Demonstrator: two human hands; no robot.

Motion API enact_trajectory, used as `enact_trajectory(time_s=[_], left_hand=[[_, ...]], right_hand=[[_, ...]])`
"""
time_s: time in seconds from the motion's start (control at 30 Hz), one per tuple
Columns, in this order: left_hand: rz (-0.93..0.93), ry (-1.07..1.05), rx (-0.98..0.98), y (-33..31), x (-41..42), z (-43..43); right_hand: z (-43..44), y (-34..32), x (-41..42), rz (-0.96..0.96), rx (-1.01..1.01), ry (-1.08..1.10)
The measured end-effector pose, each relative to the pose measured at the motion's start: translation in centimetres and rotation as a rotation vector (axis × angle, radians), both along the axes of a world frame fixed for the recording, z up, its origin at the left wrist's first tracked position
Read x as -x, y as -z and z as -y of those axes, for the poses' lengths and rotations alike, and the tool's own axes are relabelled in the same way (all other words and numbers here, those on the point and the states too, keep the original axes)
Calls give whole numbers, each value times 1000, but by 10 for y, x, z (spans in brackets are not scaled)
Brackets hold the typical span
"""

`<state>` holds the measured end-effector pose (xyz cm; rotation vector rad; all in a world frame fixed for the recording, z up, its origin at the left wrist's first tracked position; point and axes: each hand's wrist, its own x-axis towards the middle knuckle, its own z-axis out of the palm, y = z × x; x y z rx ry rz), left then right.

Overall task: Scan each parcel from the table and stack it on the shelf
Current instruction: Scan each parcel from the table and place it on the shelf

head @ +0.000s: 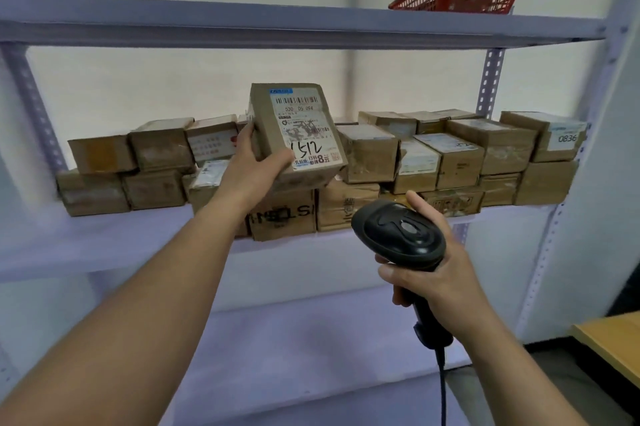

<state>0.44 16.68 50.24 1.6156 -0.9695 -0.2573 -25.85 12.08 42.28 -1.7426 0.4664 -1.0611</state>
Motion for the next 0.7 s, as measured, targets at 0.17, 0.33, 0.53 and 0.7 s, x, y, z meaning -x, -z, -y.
enact_trajectory(time_s=[0.17, 0.33, 0.53, 0.7], left_hand=[[76, 4, -97, -10, -20, 30], [217, -37, -176, -8, -29, 46], [359, 14, -51, -3, -36, 59], [318, 45, -42, 5, -44, 69]], right_hand=[[2, 4, -16, -14, -23, 62], [5, 8, -19, -16, -33, 123], [4, 9, -23, -3, -32, 153], [3, 11, -24, -5, -38, 173]])
